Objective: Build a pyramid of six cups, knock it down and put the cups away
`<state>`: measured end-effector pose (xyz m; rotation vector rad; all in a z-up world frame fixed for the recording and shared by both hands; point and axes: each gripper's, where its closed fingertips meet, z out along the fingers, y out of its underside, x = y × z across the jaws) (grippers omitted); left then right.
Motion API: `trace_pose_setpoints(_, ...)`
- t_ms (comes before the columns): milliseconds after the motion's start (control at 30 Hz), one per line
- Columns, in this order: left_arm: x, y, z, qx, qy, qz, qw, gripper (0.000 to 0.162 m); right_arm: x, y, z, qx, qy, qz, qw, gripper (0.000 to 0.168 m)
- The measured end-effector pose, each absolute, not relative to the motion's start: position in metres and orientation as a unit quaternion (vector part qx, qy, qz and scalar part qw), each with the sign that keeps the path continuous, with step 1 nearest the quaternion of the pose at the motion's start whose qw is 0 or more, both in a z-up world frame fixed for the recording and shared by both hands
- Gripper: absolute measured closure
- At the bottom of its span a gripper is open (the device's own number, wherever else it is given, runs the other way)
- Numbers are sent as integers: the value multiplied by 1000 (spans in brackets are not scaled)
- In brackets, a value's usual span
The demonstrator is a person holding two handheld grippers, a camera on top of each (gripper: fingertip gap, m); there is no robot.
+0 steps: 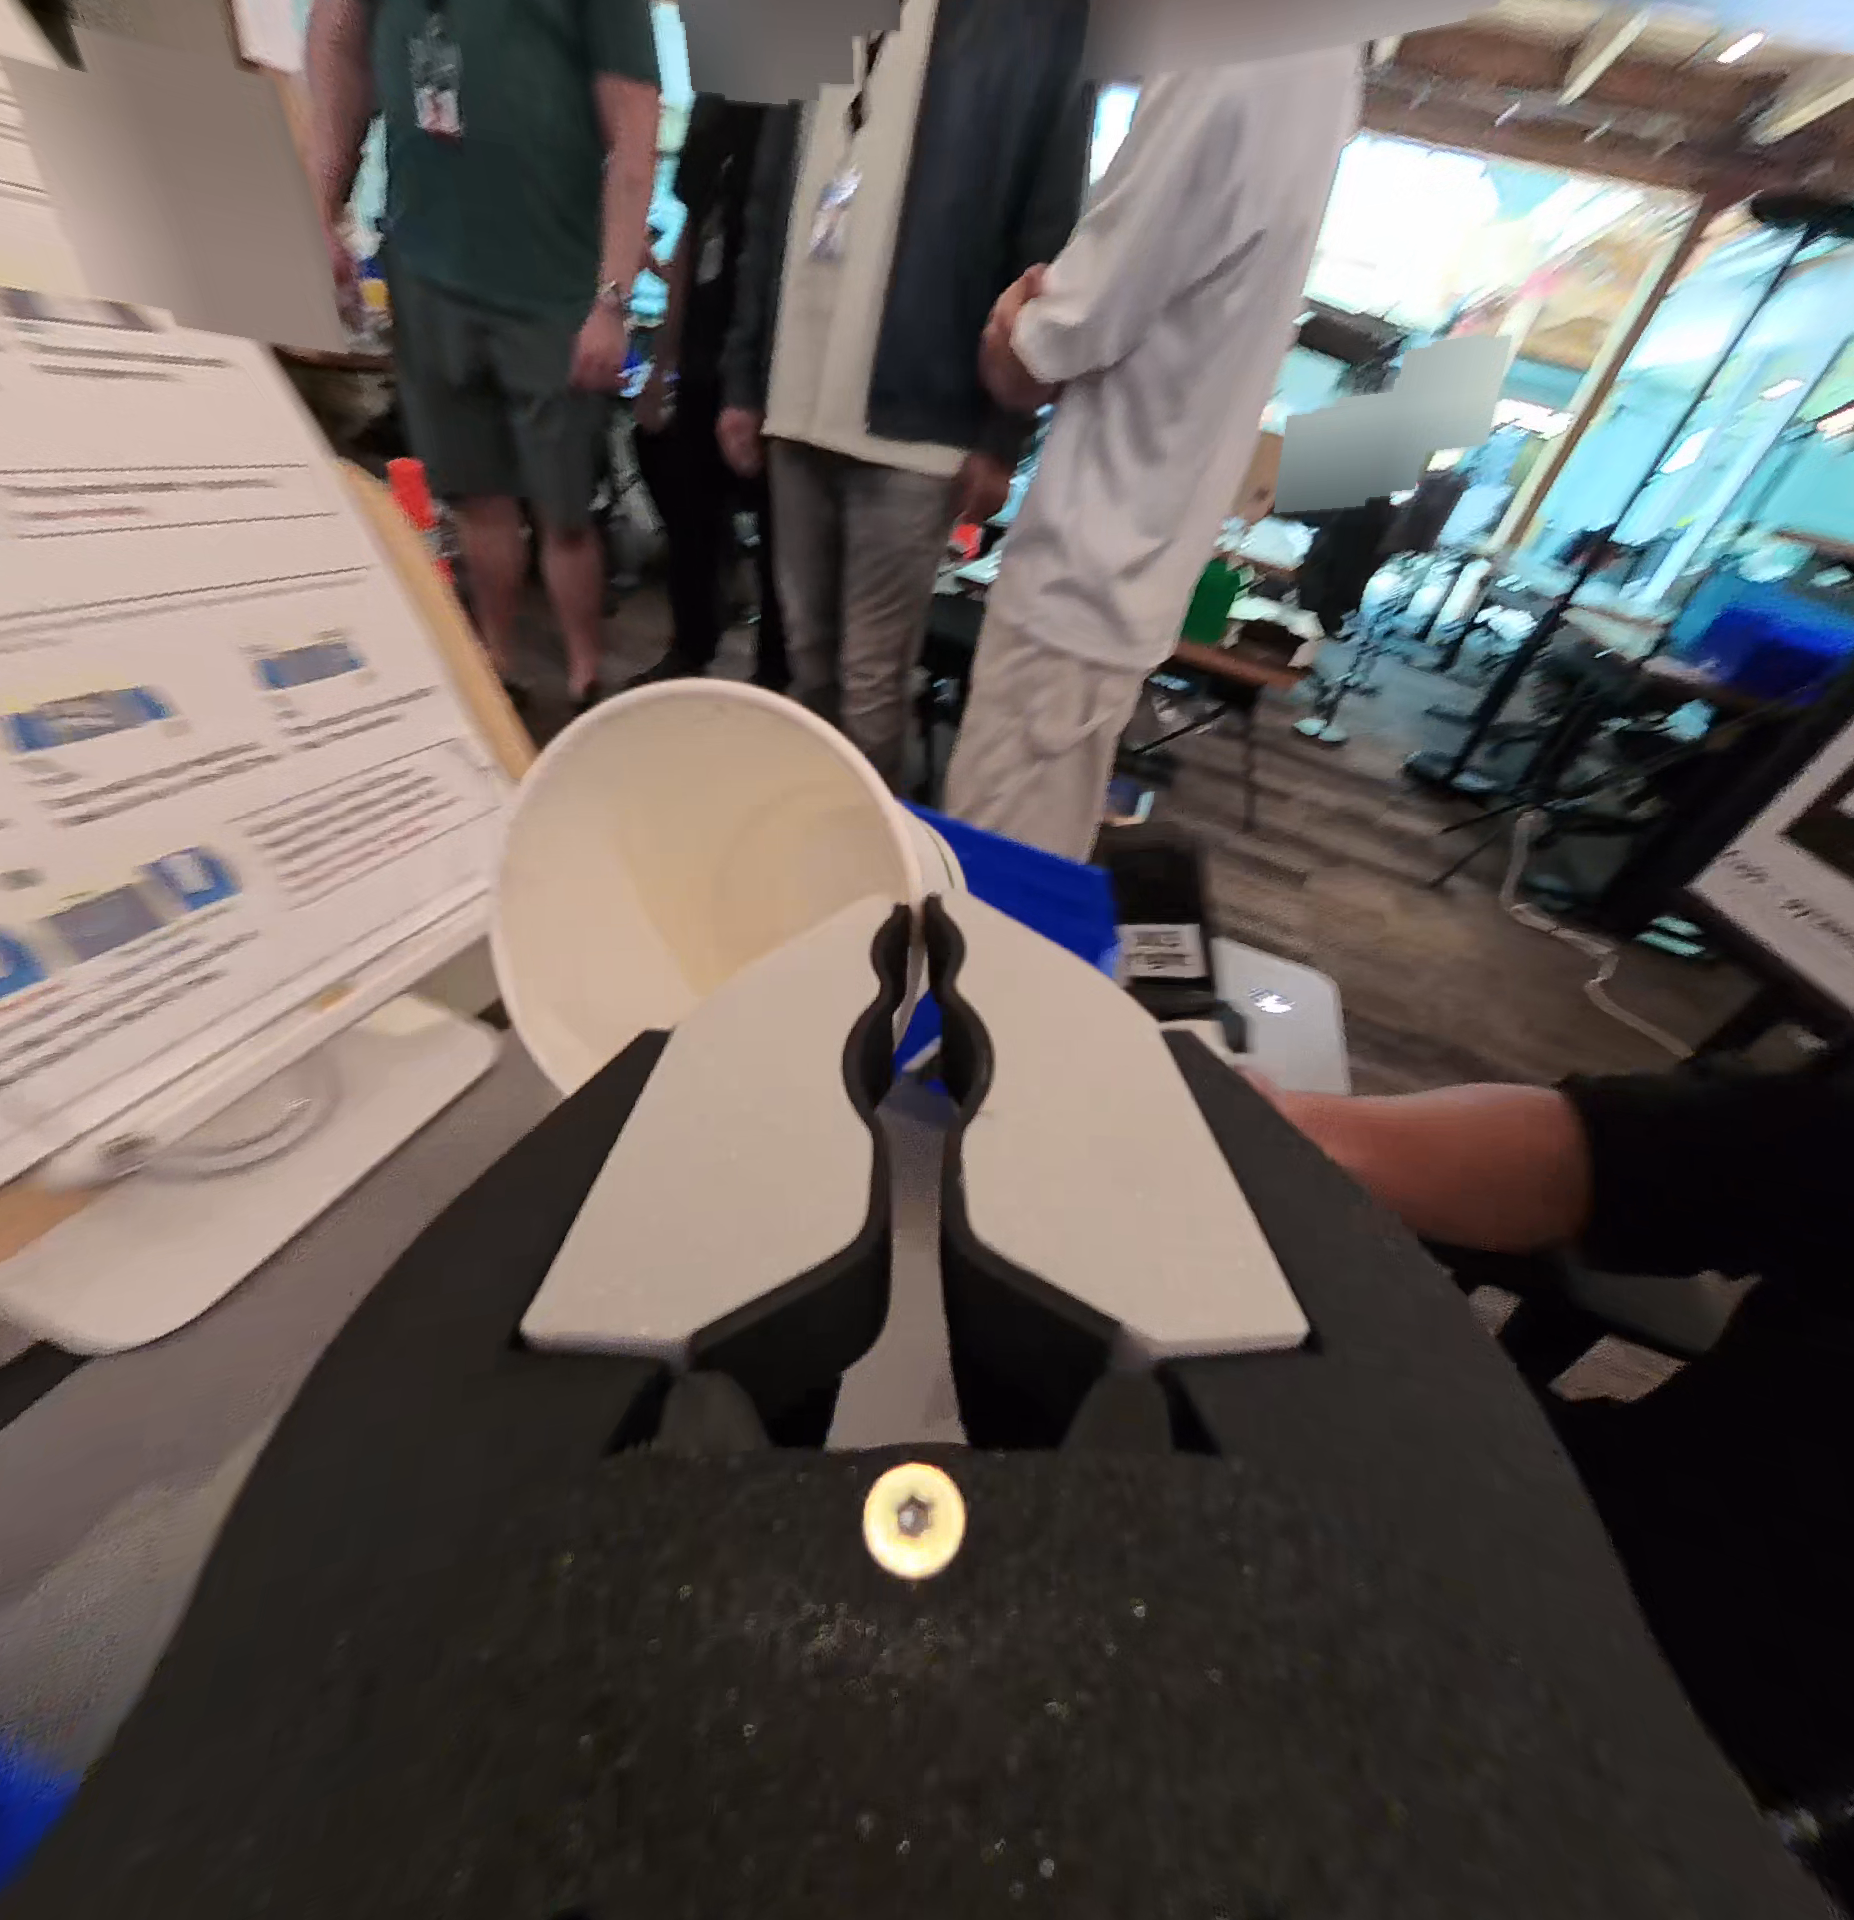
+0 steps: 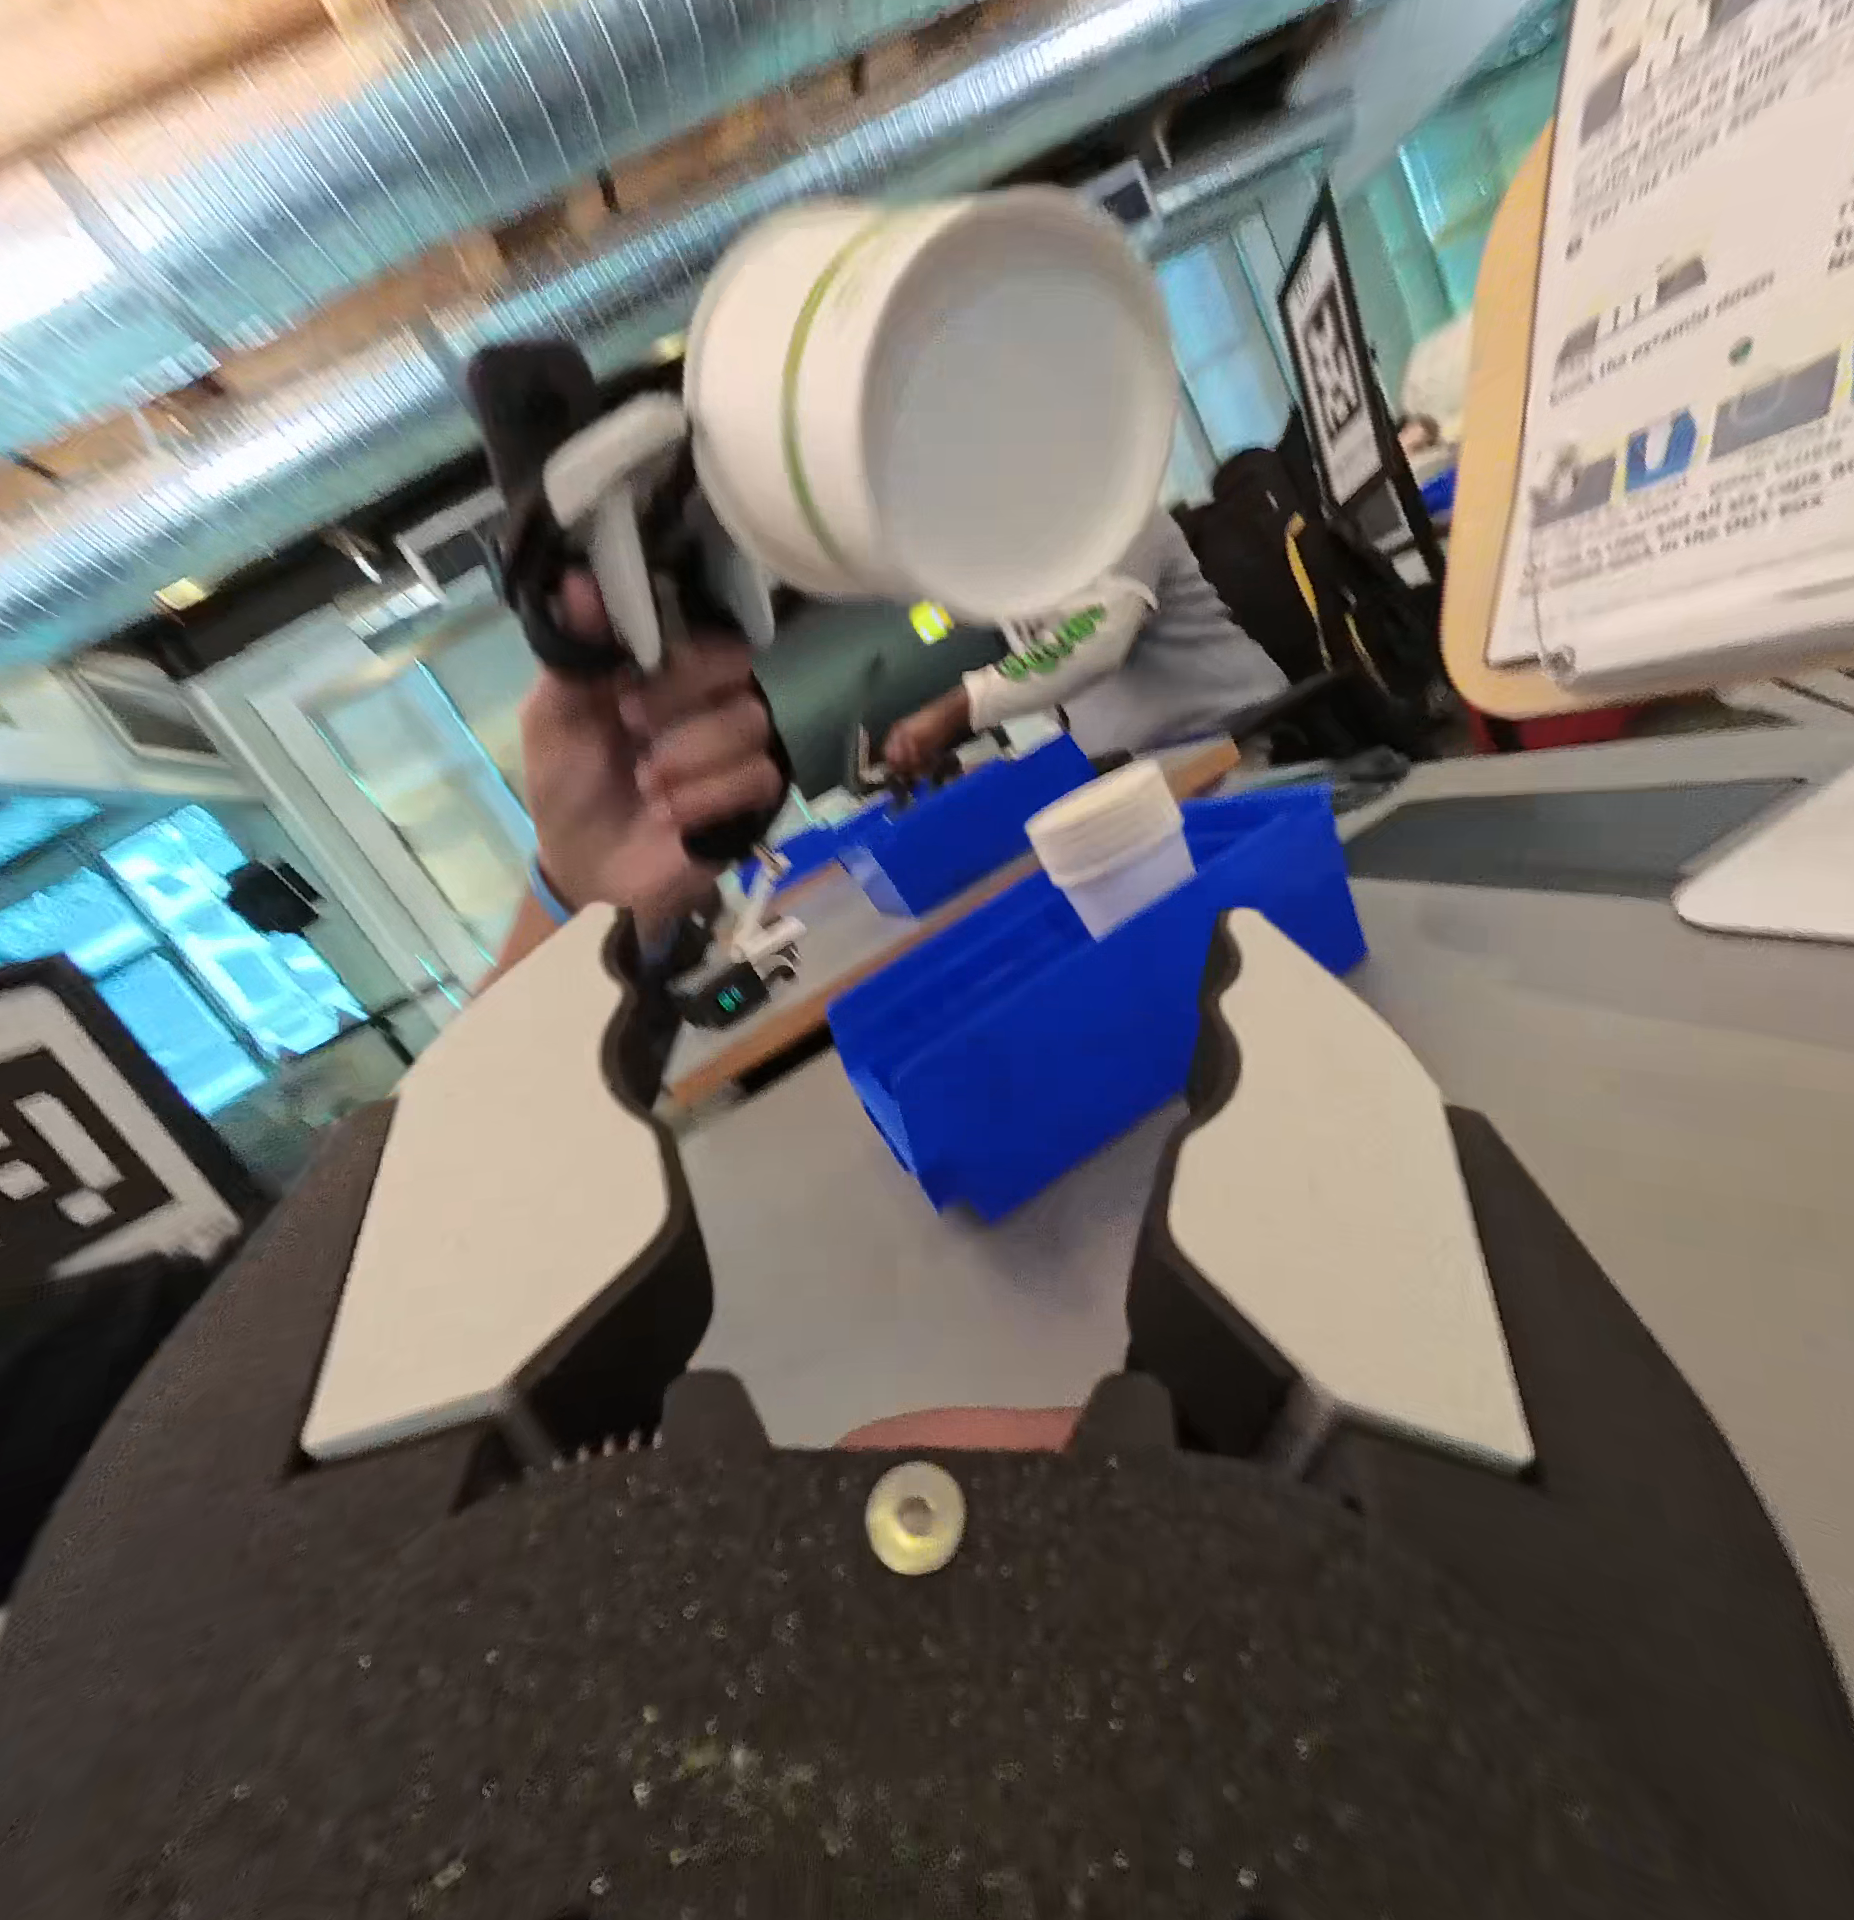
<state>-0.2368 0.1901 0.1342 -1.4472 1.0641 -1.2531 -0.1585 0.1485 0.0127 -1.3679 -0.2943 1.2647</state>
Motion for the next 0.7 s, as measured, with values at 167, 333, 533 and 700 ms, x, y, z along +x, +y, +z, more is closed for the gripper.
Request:
trace_pose_setpoints(167, -198, 153, 117, -554, 436, -559, 437, 160, -138, 151, 44, -531, -132, 583, 600, 55)
trace_pose_setpoints(333, -177, 133, 93, -547, 439, -583, 410, 160, -130, 146, 37, -551, -161, 568, 589, 65)
trace_pose_setpoints(533, -170, 130, 72, -563, 431, -575, 408, 160, -120, 147, 20, -576, -145, 565, 573, 88)
trace_pose_setpoints(700, -194, 129, 34, -633, 406, -509, 419, 105, -97, 153, 32, -615, -148, 498, 593, 88)
